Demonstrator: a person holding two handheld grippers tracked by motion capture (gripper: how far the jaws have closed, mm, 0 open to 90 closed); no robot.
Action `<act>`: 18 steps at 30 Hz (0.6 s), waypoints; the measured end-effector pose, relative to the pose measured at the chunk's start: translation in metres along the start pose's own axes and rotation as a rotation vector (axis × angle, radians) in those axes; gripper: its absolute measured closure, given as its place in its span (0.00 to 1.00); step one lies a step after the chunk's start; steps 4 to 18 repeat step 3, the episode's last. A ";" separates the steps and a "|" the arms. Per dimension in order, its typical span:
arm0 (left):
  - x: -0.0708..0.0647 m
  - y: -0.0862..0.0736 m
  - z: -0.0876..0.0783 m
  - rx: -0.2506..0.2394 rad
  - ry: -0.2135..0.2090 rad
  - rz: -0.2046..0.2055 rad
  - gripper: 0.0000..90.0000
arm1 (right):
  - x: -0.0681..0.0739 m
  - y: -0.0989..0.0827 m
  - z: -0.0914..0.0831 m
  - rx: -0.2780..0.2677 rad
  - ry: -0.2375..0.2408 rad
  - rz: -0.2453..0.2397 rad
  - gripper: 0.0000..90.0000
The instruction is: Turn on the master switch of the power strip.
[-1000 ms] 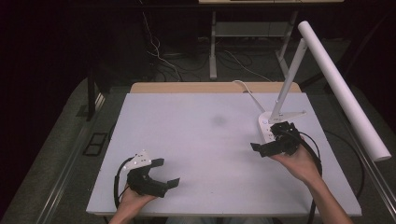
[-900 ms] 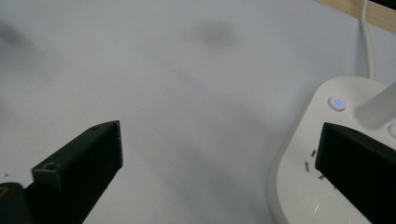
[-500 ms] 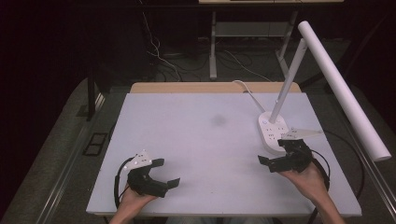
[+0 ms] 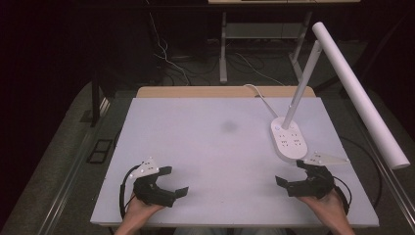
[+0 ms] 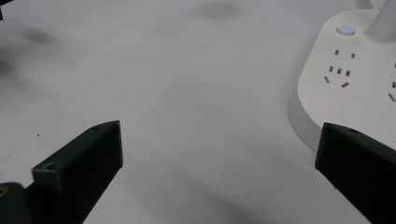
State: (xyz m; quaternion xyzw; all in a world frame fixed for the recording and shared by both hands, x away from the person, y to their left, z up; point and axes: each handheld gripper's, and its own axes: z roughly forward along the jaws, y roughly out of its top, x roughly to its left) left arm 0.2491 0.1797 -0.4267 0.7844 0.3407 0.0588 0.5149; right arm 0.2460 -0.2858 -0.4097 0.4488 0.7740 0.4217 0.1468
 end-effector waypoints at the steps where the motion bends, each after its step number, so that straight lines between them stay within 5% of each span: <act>1: 0.000 0.000 0.000 0.001 0.000 0.001 0.00 | 0.000 -0.003 -0.001 -0.007 0.001 -0.006 0.00; 18: 0.000 0.000 0.000 0.002 0.001 0.001 0.00 | 0.000 -0.008 -0.001 -0.018 0.001 0.001 0.00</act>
